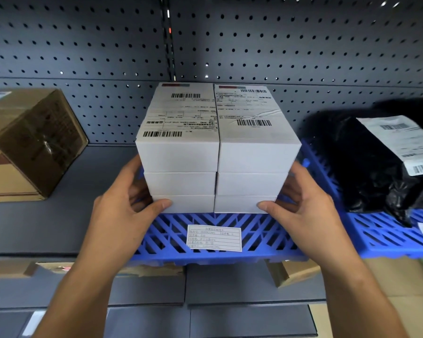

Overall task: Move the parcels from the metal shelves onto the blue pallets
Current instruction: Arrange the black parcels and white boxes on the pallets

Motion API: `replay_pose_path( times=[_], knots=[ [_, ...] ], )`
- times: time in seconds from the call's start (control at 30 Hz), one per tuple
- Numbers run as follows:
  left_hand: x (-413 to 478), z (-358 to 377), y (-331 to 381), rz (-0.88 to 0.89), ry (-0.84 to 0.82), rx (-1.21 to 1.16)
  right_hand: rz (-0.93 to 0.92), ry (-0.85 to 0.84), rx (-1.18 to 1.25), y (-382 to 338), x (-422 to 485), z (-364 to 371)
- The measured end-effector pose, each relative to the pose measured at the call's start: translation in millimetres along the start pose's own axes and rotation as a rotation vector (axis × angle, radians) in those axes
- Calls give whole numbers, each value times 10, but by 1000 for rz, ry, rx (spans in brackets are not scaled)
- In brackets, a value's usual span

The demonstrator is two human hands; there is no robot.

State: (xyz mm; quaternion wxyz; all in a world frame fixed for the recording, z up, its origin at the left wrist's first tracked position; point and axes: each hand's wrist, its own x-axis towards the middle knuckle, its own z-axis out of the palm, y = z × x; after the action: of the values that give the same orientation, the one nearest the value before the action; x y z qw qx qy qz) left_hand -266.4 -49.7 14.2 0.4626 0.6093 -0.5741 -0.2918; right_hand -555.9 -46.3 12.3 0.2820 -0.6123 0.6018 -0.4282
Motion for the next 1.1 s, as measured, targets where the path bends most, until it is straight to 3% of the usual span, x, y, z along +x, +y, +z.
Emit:
replay_pose_path(
  times=[1.1],
  knots=[
    [1, -35, -46, 18, -48, -5, -12, 51, 117, 80, -34, 42]
  ],
)
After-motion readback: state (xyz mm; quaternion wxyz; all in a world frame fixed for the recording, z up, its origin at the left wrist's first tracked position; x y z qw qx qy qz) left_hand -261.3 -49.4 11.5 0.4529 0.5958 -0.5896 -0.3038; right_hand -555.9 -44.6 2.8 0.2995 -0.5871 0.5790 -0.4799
